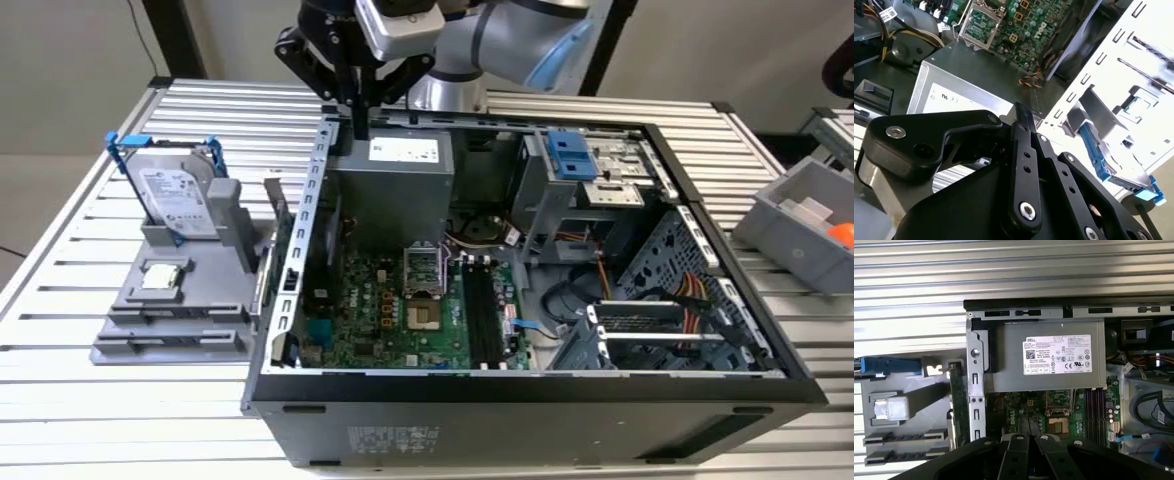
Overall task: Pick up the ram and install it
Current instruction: 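Reach for the ram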
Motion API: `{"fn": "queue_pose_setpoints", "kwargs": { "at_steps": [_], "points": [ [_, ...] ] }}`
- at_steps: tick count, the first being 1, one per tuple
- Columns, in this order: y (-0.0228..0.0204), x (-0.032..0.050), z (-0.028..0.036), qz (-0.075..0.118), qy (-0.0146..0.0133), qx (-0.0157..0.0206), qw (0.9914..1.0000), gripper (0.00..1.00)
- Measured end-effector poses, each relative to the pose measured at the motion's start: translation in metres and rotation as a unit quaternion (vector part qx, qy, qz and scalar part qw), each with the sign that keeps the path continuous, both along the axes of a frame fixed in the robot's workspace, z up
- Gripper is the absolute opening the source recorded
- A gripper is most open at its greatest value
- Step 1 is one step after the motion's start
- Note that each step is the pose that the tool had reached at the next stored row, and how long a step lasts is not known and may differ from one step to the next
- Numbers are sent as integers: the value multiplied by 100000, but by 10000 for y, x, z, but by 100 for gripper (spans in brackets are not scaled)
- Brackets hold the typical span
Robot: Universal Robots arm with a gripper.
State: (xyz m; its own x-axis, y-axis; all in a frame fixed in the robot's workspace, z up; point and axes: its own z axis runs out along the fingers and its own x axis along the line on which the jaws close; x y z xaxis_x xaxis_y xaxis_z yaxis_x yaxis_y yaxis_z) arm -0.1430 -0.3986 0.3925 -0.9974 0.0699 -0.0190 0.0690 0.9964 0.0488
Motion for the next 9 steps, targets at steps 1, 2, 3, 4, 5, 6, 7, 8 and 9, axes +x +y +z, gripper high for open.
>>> {"fn": "queue_pose_setpoints", "kwargs": {
  "at_steps": [1, 2, 3, 4, 5, 6, 7, 8, 9],
  "points": [
    [0, -12, 0, 9, 0, -2, 100000, 0],
    [0, -24, 0, 17, 0, 0, 100000, 0],
    [0, -37, 0, 22, -1, 2, 100000, 0],
    [0, -52, -1, 28, -2, 1, 100000, 0],
    [0, -65, 0, 35, 1, 0, 100000, 0],
    [0, -79, 0, 38, 0, -1, 100000, 0],
    [0, -94, 0, 44, 1, 1, 100000, 0],
    [0, -110, -1, 50, -2, 2, 100000, 0],
    [0, -126, -1, 58, -4, 5, 100000, 0]
  ]
}}
